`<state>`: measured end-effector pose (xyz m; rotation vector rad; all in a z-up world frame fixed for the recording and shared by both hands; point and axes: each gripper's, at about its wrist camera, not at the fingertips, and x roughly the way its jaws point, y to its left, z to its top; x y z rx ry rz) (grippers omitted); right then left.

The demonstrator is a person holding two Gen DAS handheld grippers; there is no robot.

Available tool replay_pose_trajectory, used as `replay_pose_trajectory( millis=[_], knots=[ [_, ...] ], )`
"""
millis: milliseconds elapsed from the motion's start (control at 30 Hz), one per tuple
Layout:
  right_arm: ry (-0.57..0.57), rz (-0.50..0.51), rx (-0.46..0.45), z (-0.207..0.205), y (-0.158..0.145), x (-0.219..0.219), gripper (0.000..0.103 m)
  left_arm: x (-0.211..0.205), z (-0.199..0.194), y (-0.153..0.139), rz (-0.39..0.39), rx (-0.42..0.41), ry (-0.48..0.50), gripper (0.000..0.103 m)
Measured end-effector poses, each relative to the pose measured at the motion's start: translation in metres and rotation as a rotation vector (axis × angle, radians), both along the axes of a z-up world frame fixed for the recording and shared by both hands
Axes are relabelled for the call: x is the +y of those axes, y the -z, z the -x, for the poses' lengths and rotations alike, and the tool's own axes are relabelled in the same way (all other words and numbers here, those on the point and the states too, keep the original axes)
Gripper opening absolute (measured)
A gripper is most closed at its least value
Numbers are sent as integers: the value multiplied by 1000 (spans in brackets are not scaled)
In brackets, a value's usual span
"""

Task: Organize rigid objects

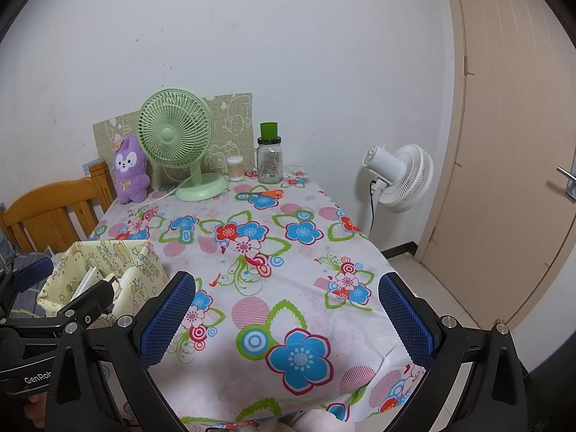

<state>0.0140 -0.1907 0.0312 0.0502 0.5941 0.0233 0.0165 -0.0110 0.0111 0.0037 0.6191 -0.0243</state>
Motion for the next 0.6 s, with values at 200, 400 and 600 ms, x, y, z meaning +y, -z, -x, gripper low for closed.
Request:
replay_pose_trajectory(
  millis=[200, 400, 600],
  knots=[
    [-1, 0, 0, 0, 0, 0, 103, 0, 0, 0, 0, 0, 0, 103],
    [-2, 1, -1, -1, 0, 0, 103, -1, 0, -1, -8, -3, 0, 103],
    [-1, -1, -1, -1, 0, 0, 103, -1, -2, 0, -12, 1, -2, 103]
  ],
)
